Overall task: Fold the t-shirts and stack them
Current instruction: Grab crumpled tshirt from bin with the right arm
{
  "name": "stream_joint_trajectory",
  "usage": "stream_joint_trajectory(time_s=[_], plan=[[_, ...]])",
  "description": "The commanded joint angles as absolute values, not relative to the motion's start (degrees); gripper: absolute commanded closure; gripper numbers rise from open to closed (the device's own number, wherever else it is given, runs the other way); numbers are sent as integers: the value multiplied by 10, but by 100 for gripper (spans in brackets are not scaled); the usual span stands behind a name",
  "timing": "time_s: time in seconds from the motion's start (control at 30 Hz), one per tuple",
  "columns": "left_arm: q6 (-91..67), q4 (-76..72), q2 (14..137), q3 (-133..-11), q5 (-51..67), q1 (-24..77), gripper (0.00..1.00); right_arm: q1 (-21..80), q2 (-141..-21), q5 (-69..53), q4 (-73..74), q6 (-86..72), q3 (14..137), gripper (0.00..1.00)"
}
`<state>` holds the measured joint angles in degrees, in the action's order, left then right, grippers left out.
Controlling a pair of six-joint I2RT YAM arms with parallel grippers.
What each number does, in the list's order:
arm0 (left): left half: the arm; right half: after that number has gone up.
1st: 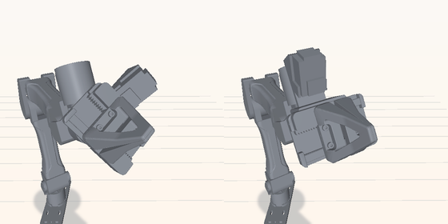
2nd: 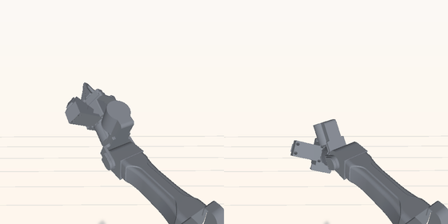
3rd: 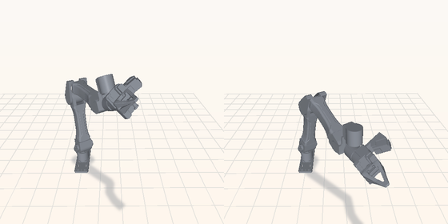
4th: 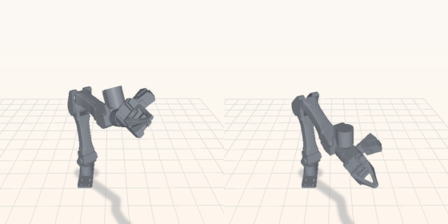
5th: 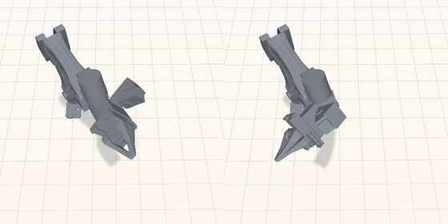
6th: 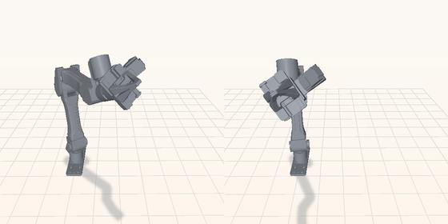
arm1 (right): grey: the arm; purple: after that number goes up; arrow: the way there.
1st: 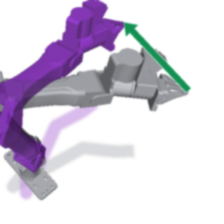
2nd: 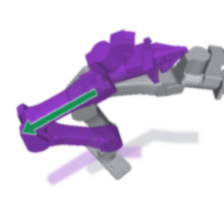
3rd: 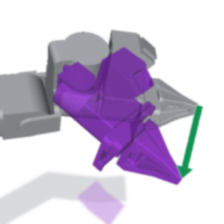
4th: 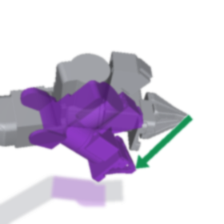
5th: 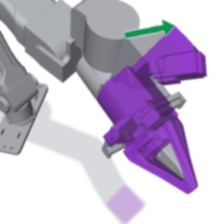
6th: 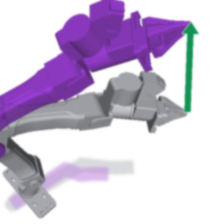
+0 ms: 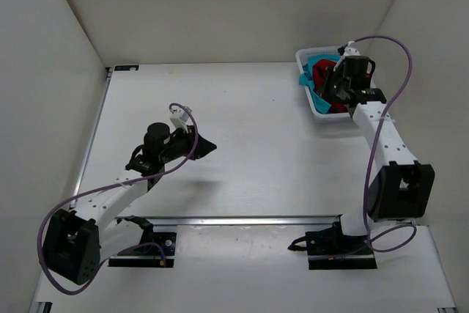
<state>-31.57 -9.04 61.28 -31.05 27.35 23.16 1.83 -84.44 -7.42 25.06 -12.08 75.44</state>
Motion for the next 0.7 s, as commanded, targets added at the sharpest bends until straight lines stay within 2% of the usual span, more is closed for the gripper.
stream_joint_trajectory(time_s=[0.0,0.07,0.13,0.3,0.43,0.53,0.6,0.67], plan=[[-293,-112,613,-299,250,233,82,3,-902,-61,180,-94,820,82],[-294,-110,607,-287,246,229,68,1,-952,-55,174,-80,859,59],[-298,-113,590,-268,239,222,63,1,-998,-39,185,-60,909,51],[-313,-100,563,-245,237,221,55,-25,-1127,-28,228,-37,1059,45],[-309,-93,572,-250,234,230,53,-28,-1175,-6,230,-24,1103,42],[-316,-104,587,-249,234,243,52,-36,-1200,-13,221,-33,1124,44],[-321,-107,593,-242,222,254,52,-39,-1215,-14,227,-34,1142,55],[-323,-112,599,-241,219,258,52,-41,-1237,-32,239,-36,1169,77]])
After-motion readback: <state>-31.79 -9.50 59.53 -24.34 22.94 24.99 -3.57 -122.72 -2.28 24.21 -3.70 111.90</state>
